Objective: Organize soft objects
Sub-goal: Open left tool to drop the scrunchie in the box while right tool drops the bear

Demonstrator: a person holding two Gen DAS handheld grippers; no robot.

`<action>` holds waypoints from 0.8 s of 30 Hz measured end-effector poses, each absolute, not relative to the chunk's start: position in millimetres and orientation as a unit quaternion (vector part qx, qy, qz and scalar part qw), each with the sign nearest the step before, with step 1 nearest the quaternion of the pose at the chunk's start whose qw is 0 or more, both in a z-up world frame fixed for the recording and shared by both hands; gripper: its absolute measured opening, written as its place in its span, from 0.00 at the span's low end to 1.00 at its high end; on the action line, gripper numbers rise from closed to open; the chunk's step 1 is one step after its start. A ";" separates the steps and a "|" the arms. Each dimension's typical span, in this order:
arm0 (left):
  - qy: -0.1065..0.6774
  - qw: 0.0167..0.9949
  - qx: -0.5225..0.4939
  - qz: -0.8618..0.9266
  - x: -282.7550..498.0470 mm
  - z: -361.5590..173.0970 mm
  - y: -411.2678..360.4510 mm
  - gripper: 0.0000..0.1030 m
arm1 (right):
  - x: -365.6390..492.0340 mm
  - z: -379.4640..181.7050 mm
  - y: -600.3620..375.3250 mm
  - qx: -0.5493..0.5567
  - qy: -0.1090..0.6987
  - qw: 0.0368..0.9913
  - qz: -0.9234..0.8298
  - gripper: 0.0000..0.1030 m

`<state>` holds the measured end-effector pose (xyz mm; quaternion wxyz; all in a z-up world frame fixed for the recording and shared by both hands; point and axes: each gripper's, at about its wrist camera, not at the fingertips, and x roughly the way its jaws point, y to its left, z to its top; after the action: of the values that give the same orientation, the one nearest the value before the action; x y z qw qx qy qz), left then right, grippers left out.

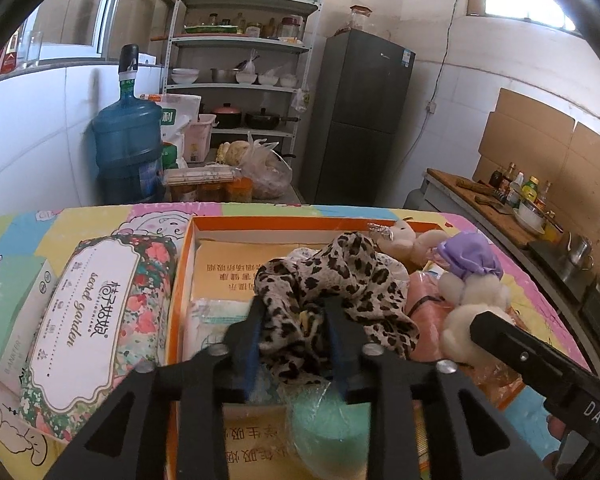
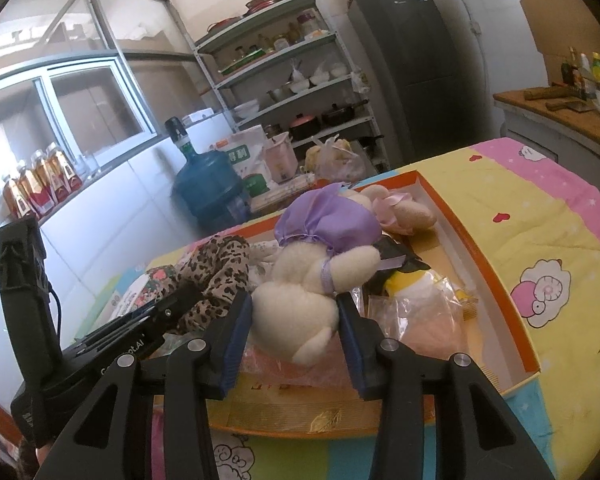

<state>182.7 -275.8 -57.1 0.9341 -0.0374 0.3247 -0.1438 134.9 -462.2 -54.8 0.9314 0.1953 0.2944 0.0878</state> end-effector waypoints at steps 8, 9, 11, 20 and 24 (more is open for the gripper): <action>0.324 0.935 -0.037 -0.139 183.6 -56.5 -274.2 0.49 | 131.8 -53.3 -461.5 0.192 0.294 0.932 0.086 0.60; 0.322 0.936 -0.037 -0.140 182.9 -55.8 -274.0 0.51 | 131.0 -52.5 -461.1 0.192 0.292 0.933 0.086 0.60; 0.318 0.937 -0.036 -0.139 181.2 -53.8 -274.2 0.56 | 129.2 -51.3 -460.5 0.191 0.291 0.934 0.085 0.60; 0.307 0.941 -0.038 -0.141 172.6 -45.4 -271.7 0.70 | 118.0 -42.8 -456.4 0.186 0.281 0.938 0.083 0.60; 0.299 0.943 -0.039 -0.143 166.3 -40.3 -271.2 0.70 | 113.4 -37.4 -455.4 0.182 0.276 0.940 0.082 0.60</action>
<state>166.3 -271.2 -40.3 0.9426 -0.0393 0.2993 -0.1426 113.4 -455.4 -37.4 0.9403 0.1816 0.2761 0.0819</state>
